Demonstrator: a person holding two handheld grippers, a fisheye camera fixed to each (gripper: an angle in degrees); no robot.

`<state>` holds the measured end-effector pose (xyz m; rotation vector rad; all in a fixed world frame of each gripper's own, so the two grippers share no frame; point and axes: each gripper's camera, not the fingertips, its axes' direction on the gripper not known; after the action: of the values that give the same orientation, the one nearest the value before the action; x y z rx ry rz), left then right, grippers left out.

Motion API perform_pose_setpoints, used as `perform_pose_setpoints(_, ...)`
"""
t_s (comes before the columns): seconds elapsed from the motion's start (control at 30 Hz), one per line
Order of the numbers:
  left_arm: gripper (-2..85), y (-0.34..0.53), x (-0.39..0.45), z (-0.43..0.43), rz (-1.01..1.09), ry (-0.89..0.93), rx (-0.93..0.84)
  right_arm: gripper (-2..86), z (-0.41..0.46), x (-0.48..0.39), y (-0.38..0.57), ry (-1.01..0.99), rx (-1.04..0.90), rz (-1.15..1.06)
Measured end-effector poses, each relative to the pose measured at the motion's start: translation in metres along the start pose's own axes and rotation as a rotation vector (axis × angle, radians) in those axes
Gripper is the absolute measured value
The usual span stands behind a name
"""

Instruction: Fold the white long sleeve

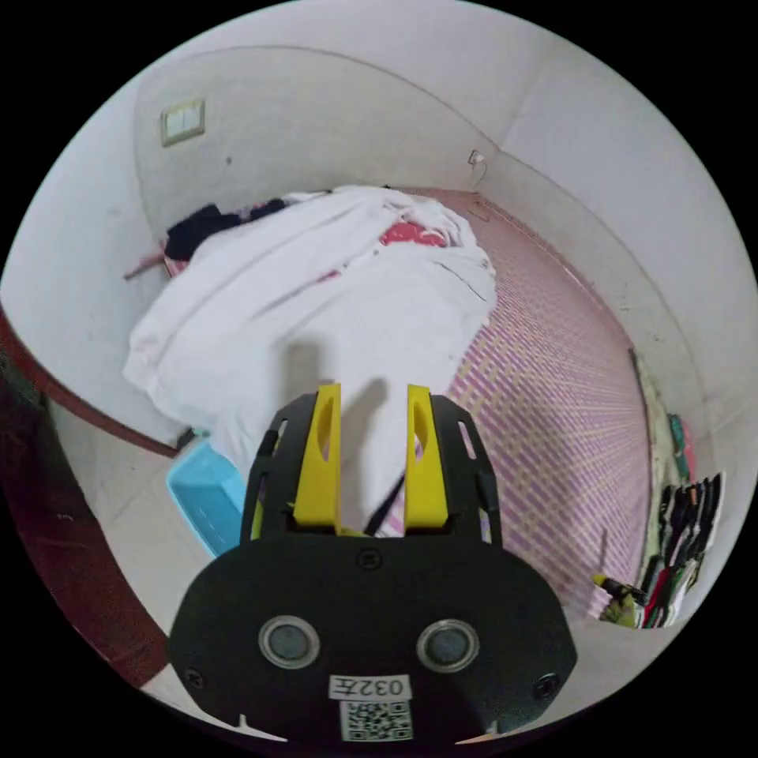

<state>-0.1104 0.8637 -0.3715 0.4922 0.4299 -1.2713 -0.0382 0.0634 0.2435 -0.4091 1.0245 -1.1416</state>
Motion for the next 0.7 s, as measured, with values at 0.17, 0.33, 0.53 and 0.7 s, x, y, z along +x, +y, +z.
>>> perform_pose_setpoints(0.17, 11.4, -0.061, -0.026, 0.056, 0.109, -0.128, -0.161, -1.0, 0.021, -0.043, -0.011, 0.019, 0.046, 0.05)
perform_pose_setpoints(0.33, 2.7, -0.05, -0.045, 0.045, 0.012, 0.05, -0.089, -1.0, 0.028, -0.083, -0.023, 0.128, -0.002, -0.077)
perform_pose_setpoints(0.53, -1.6, 0.017, 0.003, 0.007, -0.12, 0.418, 0.094, -1.0, -0.004, -0.063, -0.029, 0.136, 0.011, -0.121)
perform_pose_setpoints(0.7, -1.6, 0.054, 0.183, 0.029, 0.221, 0.686, -0.03, -1.0, -0.047, -0.037, -0.027, 0.105, 0.079, -0.146)
